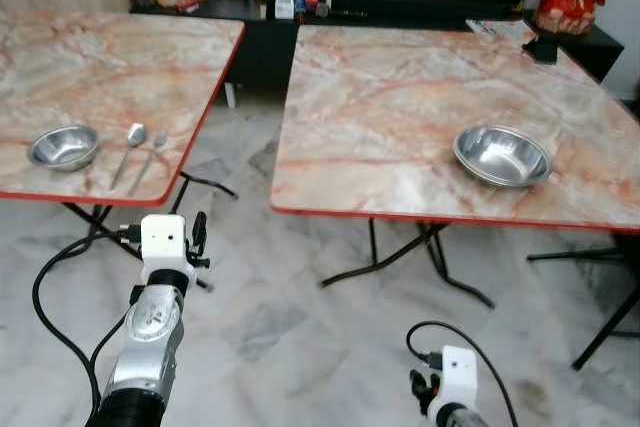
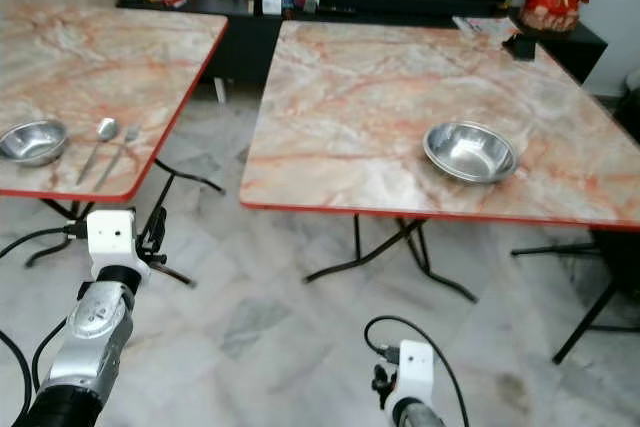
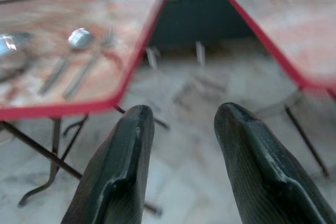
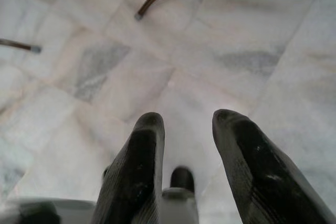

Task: Setting the table

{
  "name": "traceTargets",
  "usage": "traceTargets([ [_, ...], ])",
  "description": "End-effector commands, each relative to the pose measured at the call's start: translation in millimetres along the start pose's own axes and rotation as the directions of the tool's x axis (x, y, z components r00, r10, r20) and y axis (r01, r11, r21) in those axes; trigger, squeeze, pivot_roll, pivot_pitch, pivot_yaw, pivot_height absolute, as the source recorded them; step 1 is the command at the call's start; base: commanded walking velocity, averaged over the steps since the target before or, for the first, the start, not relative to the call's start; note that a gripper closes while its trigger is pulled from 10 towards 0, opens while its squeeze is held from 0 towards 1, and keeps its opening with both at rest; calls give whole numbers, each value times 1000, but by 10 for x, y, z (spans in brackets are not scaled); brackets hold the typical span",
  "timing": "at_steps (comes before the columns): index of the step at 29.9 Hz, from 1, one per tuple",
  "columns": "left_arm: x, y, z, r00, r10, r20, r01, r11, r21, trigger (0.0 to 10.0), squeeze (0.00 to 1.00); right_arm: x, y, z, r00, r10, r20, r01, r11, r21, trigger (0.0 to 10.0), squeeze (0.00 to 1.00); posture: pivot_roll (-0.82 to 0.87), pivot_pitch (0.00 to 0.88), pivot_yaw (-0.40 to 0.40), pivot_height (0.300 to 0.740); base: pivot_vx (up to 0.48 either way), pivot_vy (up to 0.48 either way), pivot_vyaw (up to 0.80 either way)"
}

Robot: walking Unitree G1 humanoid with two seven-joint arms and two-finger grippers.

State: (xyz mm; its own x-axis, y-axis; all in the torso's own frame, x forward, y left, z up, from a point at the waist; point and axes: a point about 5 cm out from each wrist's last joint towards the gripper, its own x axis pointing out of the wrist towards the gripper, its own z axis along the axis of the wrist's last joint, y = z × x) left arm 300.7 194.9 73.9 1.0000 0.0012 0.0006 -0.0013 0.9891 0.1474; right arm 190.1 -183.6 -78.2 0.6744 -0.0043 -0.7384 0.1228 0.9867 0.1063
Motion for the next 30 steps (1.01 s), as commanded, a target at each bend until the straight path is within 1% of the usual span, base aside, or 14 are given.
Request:
traceTargets([
  [1, -31, 59, -169, 996, -32, -88, 38, 997, 64, 10000, 0, 13, 56, 21, 1000, 9, 7, -9, 1000, 9, 10000, 0, 33, 69, -15, 740, 0, 480, 0],
  [2, -31, 59, -169, 996, -32, -88, 38, 997, 64, 10000, 0, 13, 56, 21, 1000, 9, 7, -9, 1000, 9, 10000, 0, 33, 69, -15, 740, 0, 480, 0],
  [5, -36, 43, -301, 985, -62, -163, 76, 994, 81, 10000, 0, 21, 78, 37, 1000, 10, 9, -10, 1000, 11, 10000, 0, 39, 90, -12, 740, 0, 376, 0],
  [6, -43, 32, -392, 972, -67, -225, 90, 991, 96, 10000, 0, 24, 86, 43, 1000, 11, 10, -11, 1000, 13, 10000, 0, 41, 97, -11, 740, 0, 0, 0],
  [7, -43, 32, -392, 972, -67, -225, 90, 991, 96, 10000, 0, 24, 86, 43, 1000, 11, 10, -11, 1000, 13, 10000, 0, 41, 97, -11, 740, 0, 0, 0],
  [8, -51, 27, -454, 962, -68, -266, 100, 989, 106, 10000, 0, 26, 90, 47, 1000, 11, 11, -11, 1000, 14, 10000, 0, 41, 97, -11, 740, 0, 0, 0],
  [11, -147, -13, -717, 889, -90, -448, 150, 984, 101, 10000, 0, 30, 99, 59, 1000, 9, 14, -9, 1000, 20, 10000, 0, 41, 115, -12, 740, 0, 0, 0],
  [15, -314, -18, -948, 803, -92, -589, 169, 982, 78, 10000, 0, 31, 101, 58, 1000, 3, 13, -3, 1000, 29, 10000, 0, 33, 124, -10, 740, 0, 0, 0],
  [18, -417, -4, -1052, 762, -81, -642, 170, 982, 79, 10000, 0, 29, 92, 52, 1000, -3, 13, 2, 999, 35, 10000, 0, 25, 129, -9, 740, 0, 0, 0],
  [21, -538, -52, -1154, 714, -114, -691, 243, 966, 92, 10000, 0, 21, 63, 37, 1000, -14, 10, 14, 999, 40, 10000, 0, 22, 136, -8, 740, 0, 0, 0],
  [23, -573, -64, -1184, 696, -118, -709, 259, 961, 95, 10000, 0, 20, 60, 36, 1000, -15, 11, 15, 999, 40, 10000, 0, 19, 136, -6, 740, 0, 0, 0],
  [24, -619, -82, -1221, 673, -124, -729, 277, 956, 93, 10000, 0, 18, 54, 32, 1000, -19, 11, 18, 999, 43, 10000, 0, 19, 136, -6, 740, 0, 0, 0],
  [26, -645, -98, -1241, 662, -134, -737, 286, 955, 84, 10000, 0, 17, 51, 30, 1000, -22, 12, 21, 999, 46, 10000, 0, 11, 139, -4, 740, 0, 0, 0],
  [30, -653, -96, -1249, 665, -118, -737, 254, 964, 75, 10000, 0, 13, 43, 17, 1000, -30, 9, 30, 998, 53, 10000, 0, 4, 141, 1, 740, 0, 0, 0],
])
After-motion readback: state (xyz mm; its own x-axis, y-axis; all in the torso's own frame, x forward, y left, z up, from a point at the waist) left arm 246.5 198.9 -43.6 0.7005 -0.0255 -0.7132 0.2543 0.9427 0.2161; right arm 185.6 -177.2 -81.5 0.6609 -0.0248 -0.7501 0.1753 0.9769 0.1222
